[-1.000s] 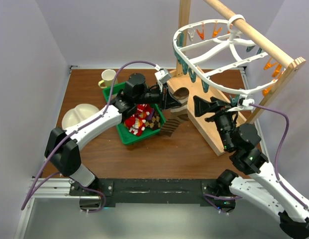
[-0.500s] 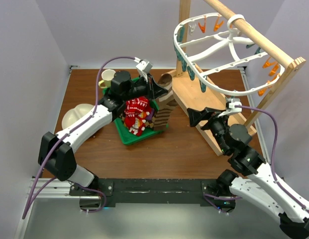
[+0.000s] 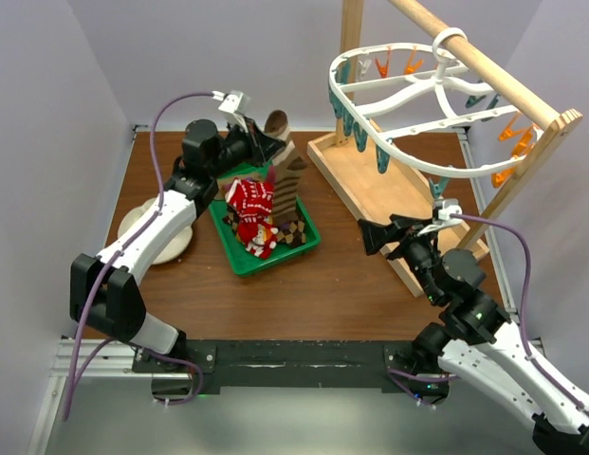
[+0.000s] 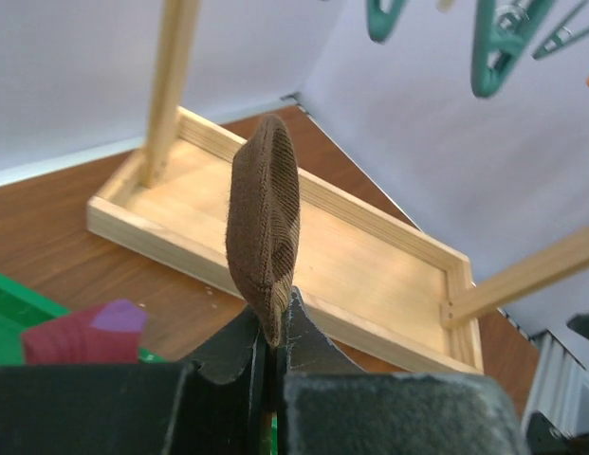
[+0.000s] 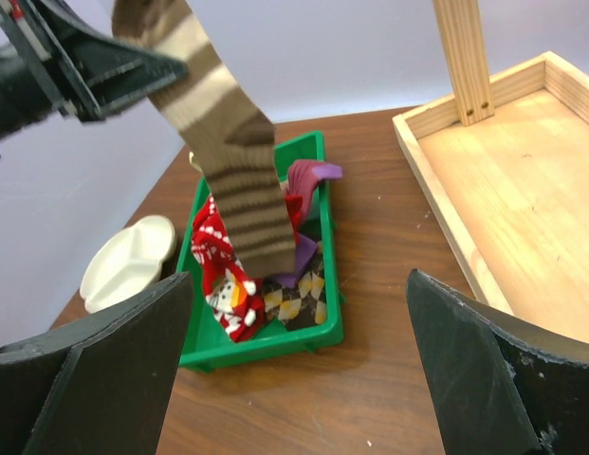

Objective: Remove the socks clipped to the hanger
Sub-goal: Place the sock in the bin.

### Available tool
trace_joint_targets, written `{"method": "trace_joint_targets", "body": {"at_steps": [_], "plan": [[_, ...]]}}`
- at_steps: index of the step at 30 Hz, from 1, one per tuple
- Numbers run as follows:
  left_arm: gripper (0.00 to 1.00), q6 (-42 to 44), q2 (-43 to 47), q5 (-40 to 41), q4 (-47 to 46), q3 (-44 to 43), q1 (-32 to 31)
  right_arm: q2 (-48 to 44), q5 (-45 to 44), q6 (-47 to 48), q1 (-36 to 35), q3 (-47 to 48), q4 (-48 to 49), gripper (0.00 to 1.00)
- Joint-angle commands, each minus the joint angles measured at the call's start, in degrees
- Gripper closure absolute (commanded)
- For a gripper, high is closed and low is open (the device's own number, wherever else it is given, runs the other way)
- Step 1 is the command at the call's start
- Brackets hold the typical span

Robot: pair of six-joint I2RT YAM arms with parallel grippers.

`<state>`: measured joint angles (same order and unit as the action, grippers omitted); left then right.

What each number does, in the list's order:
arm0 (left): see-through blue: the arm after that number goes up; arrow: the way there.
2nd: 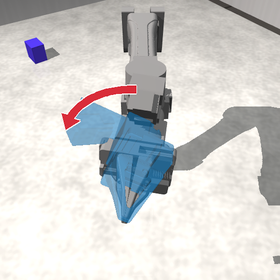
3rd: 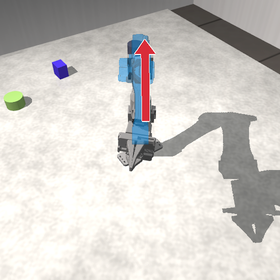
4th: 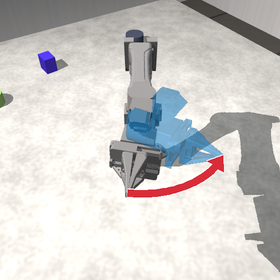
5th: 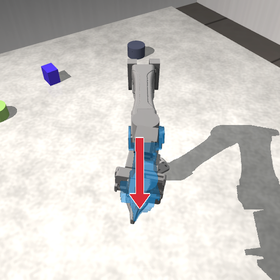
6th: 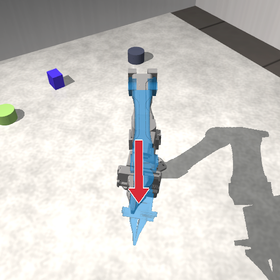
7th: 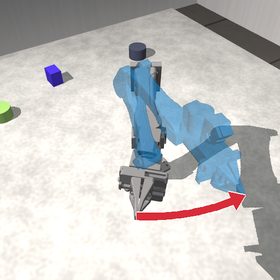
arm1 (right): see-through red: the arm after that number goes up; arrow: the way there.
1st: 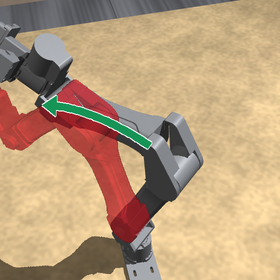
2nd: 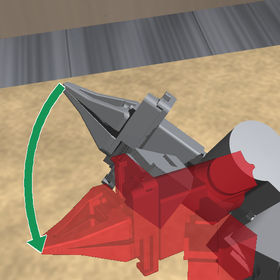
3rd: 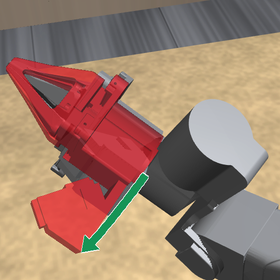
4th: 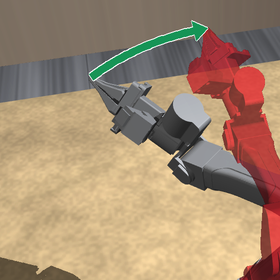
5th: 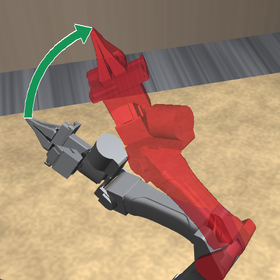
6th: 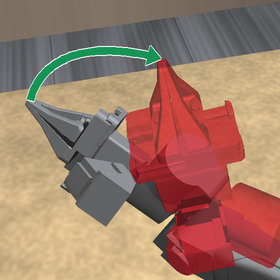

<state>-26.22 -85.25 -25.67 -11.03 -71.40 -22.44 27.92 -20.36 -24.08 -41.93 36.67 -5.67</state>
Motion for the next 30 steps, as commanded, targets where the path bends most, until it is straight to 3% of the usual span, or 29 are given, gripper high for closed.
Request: {"method": "trace_joint_targets", "body": {"at_steps": [1, 6, 13, 19, 26, 30], "plan": [[1.0, 0.73, -0.44, 3.07, -0.75, -3.23, 2.57, -1.73, 1.55, 1.14, 0.1, -0.89, 0.05, 0.01], [1.0, 2.14, -2.46, 11.42, 0.21, 0.2, 3.89, -3.22, 1.02, 1.4, 0.18, -0.81, -1.53, 0.02], [1.0, -3.84, -5.27, 25.47, -4.79, 16.79, 4.68, -4.89, 1.2, 0.96, 0.1, -1.59, -2.59, 0.01], [1.0, -6.13, -8.35, 33.13, -5.15, 22.96, 5.12, -5.07, 1.29, 1.31, 0.1, -0.98, -3.91, 0.02], [1.0, -5.78, -9.06, 32.09, -5.94, 23.06, 5.21, -4.89, 1.2, 1.58, 0.1, -0.72, -3.82, 0.02], [0.92, -4.9, -7.21, 31.47, -3.14, 20.17, 5.21, -5.07, 1.02, 1.31, 0.1, -1.07, -4.0, 0.02]]}}
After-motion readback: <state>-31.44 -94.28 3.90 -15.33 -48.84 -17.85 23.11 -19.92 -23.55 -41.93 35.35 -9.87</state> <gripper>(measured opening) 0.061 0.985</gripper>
